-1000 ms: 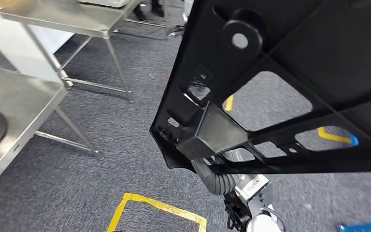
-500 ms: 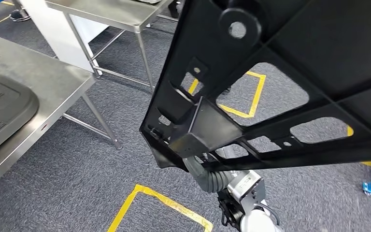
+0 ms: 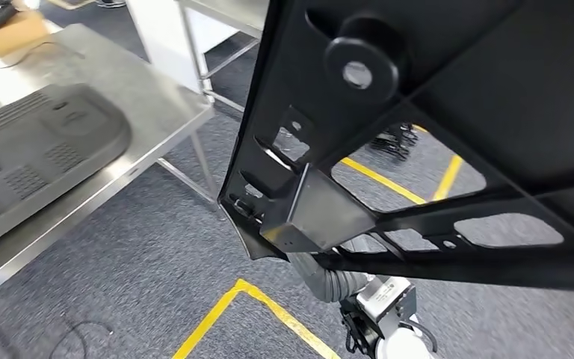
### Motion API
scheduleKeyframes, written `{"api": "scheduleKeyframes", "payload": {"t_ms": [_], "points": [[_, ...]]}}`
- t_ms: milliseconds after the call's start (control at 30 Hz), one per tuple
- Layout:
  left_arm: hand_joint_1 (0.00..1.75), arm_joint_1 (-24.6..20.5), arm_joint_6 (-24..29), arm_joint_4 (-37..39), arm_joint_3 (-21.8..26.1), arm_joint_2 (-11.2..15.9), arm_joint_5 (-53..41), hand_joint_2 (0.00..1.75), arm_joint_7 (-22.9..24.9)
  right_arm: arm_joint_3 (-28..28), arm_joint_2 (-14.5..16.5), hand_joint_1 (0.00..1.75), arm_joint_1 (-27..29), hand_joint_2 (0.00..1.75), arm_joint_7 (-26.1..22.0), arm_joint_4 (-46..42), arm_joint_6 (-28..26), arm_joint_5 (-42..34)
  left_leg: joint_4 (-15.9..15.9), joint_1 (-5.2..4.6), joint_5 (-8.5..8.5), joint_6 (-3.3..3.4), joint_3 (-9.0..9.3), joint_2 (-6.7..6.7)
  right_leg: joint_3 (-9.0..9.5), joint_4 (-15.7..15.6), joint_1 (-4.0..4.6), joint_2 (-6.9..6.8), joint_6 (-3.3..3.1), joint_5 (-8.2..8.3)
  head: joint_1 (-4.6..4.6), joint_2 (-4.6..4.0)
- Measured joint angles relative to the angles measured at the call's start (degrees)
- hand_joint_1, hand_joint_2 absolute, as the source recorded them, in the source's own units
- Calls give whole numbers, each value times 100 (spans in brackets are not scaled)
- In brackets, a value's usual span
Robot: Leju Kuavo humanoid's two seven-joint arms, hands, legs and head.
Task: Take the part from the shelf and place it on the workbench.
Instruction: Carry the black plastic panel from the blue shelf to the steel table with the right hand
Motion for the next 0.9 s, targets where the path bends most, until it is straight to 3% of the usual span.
{"api": "scheduleKeyframes", "payload": {"t_ms": [33,100,167,233,300,333,400,467,533,600,700,767,833,900], "points": [[0,-5,-1,0,0,0,-1,0,3,3,1,175,-9,175,-2,0,0,1,16,3,-10,-20,-4,-77,140,-355,-6,125,-16,149,11,0],[0,-5,-2,0,1,0,-2,0,9,8,1,175,-24,175,-5,1,1,2,31,25,-13,-81,-35,-202,280,-711,1,297,-39,240,27,0],[0,11,-2,0,2,1,-2,0,15,10,9,175,-38,175,-9,1,5,3,20,47,-2,-154,-54,-312,300,-753,5,212,-72,245,22,0],[0,22,-2,1,2,5,-2,0,23,13,33,175,-64,175,-15,0,12,10,159,28,-97,-216,-103,-146,353,-818,-14,66,-130,263,-21,0],[0,9,-2,2,2,9,-3,0,31,19,52,175,-82,175,-27,-1,21,17,703,10,-396,-260,-349,216,395,-857,-10,-102,-180,262,-112,0],[0,3,-2,2,2,9,-4,0,32,25,54,175,-86,175,-34,-2,28,20,1075,17,-568,-278,-537,333,400,-857,0,-187,-197,250,-158,0],[0,4,-3,2,2,9,-4,0,32,42,56,175,-95,175,-37,-1,51,22,1565,41,-706,-305,-792,430,408,-850,12,-361,-213,224,-201,0],[0,14,-8,2,2,9,-6,0,32,61,61,175,-127,175,-42,-1,78,30,1221,56,-433,-311,-617,497,434,-841,12,-520,-204,190,-240,0],[0,13,-12,2,2,9,-9,0,33,84,78,175,-187,175,-49,-1,107,36,436,36,-89,-287,-217,699,475,-827,26,-645,-170,145,-287,0],[0,7,-15,1,2,9,-11,0,36,115,100,175,-272,175,-55,-1,134,36,48,-4,5,-238,-48,829,502,-816,49,-736,-115,110,-296,0],[0,21,-17,1,2,9,-9,0,48,166,140,175,-387,175,-60,-1,175,34,-18,-14,5,-141,-52,687,543,-817,43,-845,-21,64,-260,0],[0,22,-17,2,3,9,-8,0,57,194,163,175,-446,175,-72,-1,196,34,-70,18,33,-71,-16,562,466,-569,16,-636,31,-118,-226,0],[0,11,-22,1,4,9,-4,0,67,222,168,175,-478,175,-86,1,207,34,-82,24,44,-32,-3,430,123,140,2,-307,48,-468,-150,0],[0,3,-38,1,4,9,9,0,97,251,168,175,-484,175,-97,3,216,34,-70,15,41,-21,-4,279,-259,805,4,-183,47,-654,-82,0]]}}
